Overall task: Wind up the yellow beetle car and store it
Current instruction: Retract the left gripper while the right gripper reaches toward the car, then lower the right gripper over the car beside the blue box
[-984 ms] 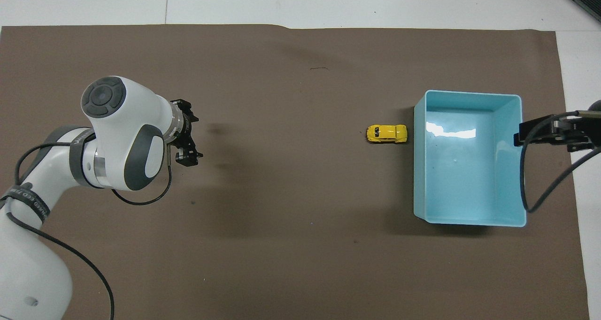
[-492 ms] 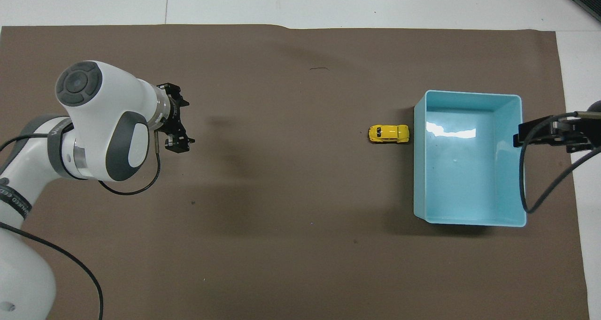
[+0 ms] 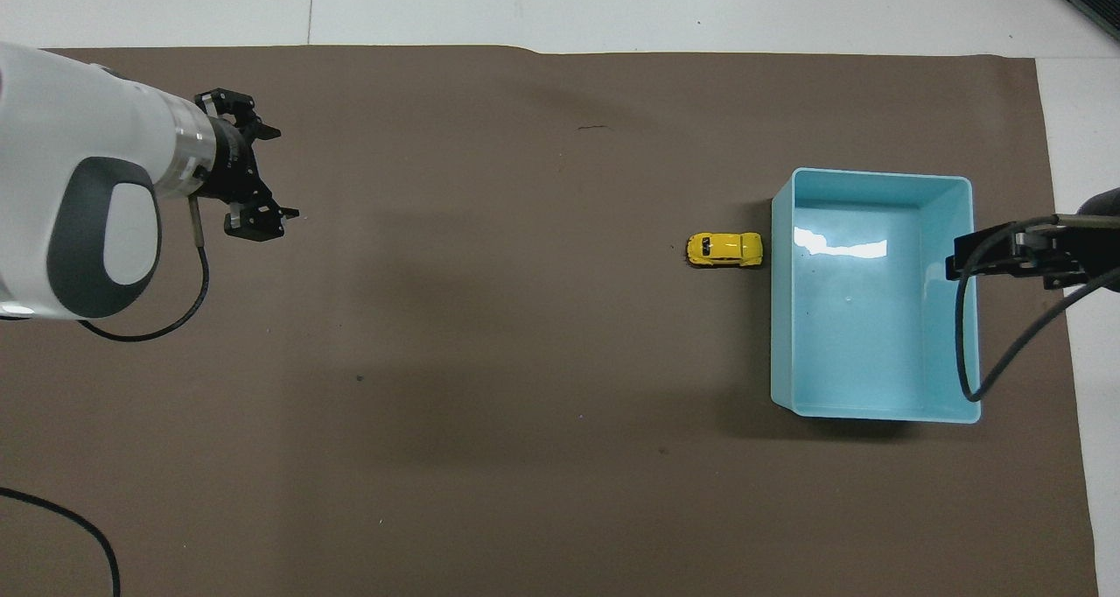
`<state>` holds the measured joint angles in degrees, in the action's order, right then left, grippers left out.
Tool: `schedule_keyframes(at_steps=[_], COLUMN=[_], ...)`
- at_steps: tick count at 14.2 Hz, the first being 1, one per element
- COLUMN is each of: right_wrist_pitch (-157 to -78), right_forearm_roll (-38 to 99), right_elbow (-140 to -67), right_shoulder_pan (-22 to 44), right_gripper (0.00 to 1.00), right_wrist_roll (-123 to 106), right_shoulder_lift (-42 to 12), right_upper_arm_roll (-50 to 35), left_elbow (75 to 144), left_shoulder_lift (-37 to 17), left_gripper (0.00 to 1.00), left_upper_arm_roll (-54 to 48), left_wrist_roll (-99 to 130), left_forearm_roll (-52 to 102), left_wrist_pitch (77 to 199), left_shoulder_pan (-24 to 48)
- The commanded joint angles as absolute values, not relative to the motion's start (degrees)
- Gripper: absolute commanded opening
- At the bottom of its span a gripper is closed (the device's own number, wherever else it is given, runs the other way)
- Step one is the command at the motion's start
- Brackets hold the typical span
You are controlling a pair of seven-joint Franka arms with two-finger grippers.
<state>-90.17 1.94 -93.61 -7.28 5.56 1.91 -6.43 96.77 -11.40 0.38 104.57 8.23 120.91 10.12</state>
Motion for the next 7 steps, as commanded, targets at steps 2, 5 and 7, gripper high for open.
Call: schedule_keyframes(at_steps=[2, 5, 7], right_wrist_pitch=[-95.61, -98.87, -101.07], right_forearm_roll=[2.55, 2.55, 2.55], right_elbow=[-99.3, -101.86, -103.35], right_shoulder_pan=[-7.12, -4.84, -2.65], right_gripper=[1.0, 1.0, 1.0], right_wrist_roll=[11.58, 17.9, 22.48], right_shoulder_lift=[3.16, 2.99, 2.9], right_upper_arm_roll=[-7.38, -7.38, -7.38], left_elbow=[89.75, 85.88, 85.17], left_shoulder_lift=[-10.72, -10.63, -10.63], left_gripper=[1.0, 1.0, 1.0], left_upper_arm_roll=[-0.18, -0.18, -0.09], left_wrist_roll=[97.14, 92.56, 90.19], left_forearm_roll=[7.56, 7.29, 7.38], left_wrist_pitch=[112.34, 108.03, 106.7], left_shoulder_pan=[8.18, 7.82, 7.82])
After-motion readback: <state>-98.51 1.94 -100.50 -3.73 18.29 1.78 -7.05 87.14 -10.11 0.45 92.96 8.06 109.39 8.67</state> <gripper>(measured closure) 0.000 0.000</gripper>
